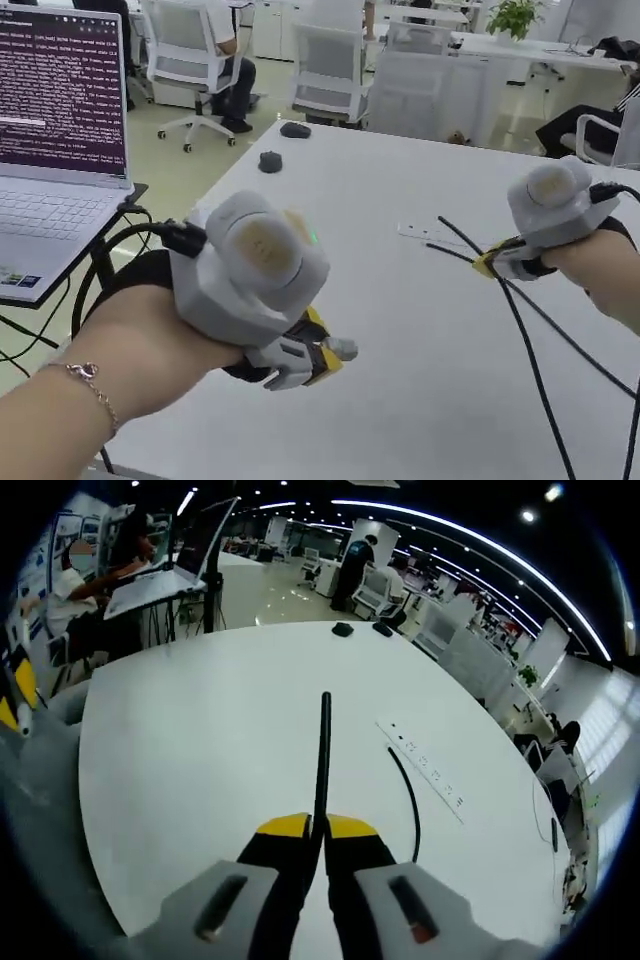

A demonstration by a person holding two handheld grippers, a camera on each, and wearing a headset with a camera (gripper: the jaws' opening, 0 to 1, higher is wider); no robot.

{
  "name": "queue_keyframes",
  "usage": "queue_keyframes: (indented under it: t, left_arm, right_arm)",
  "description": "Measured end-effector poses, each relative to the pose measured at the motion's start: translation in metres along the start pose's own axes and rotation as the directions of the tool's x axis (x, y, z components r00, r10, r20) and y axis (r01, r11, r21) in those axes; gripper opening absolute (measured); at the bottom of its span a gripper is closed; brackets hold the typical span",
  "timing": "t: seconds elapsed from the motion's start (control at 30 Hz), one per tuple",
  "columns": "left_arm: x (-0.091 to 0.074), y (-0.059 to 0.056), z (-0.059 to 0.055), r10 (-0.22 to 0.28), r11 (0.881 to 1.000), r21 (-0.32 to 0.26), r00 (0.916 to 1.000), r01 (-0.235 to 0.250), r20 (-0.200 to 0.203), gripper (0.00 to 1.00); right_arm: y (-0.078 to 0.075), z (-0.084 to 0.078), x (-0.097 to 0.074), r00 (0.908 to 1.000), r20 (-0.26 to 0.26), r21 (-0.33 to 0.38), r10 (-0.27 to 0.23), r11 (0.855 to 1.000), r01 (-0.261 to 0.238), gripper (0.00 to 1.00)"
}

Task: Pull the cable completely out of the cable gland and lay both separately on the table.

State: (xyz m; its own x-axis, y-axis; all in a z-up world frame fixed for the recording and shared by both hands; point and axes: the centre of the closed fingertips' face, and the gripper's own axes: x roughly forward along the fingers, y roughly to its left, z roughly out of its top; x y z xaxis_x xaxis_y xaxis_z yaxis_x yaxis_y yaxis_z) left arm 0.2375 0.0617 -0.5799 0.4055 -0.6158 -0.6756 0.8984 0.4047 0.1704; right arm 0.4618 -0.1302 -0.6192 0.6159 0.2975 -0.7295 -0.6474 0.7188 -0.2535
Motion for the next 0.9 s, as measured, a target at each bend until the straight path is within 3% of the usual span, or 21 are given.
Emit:
queue_keyframes:
  t: [0.17,0.27,0.37,0.5,0.57,0.6,0.63,0.7,0.9]
  left_arm:
    - [0.002,-0.004,-0.006,-0.02,1.0,-0.012,0.9997,0.02,-0.016,0.17]
    - [0.005,-0.002,-0.009,-0.027,1.0,-0.008,0.9991,0.026,-0.034,0.17]
    - [0.007,0.001,-0.007,-0.032,0.999,-0.008,0.9987,0.032,-0.039,0.17]
    - [0.01,0.004,-0.004,-0.034,0.999,0.0,0.9985,0.034,-0.042,0.17]
    - [0.011,0.004,-0.002,-0.039,0.999,-0.001,0.9986,0.039,-0.035,0.17]
    - [0.012,0.004,-0.002,-0.042,0.999,-0.005,0.9987,0.042,-0.03,0.17]
    - [0.012,0.004,-0.001,-0.046,0.999,-0.01,0.9986,0.046,-0.027,0.17]
    - [0.013,0.003,0.0,-0.056,0.998,-0.014,0.9983,0.055,-0.019,0.17]
    - [0.018,0.004,0.01,-0.09,0.996,0.007,0.9959,0.09,0.01,0.17]
  right_arm:
    - [-0.028,0.001,0.011,0.9994,-0.002,0.056,-0.035,0.998,0.035,0.04]
    - [-0.05,0.001,0.017,0.9963,-0.026,0.033,-0.082,0.996,0.083,0.04]
    - [-0.072,0.012,0.018,0.9929,0.005,0.061,-0.119,0.991,0.119,0.04]
    - [-0.09,0.018,0.019,0.9903,0.002,0.063,-0.139,0.988,0.138,0.05]
    - [-0.092,0.015,0.021,0.9904,-0.021,0.054,-0.136,0.989,0.137,0.07]
    - [-0.089,0.008,0.022,0.9915,-0.066,0.021,-0.113,0.993,0.114,0.1]
    - [-0.087,0.006,0.022,0.9916,-0.08,0.003,-0.102,0.995,0.102,0.2]
    - [-0.089,0.008,0.017,0.9914,-0.062,-0.004,-0.115,0.993,0.115,0.31]
    - [-0.079,0.013,-0.011,0.9966,-0.013,-0.025,-0.081,0.996,0.081,0.25]
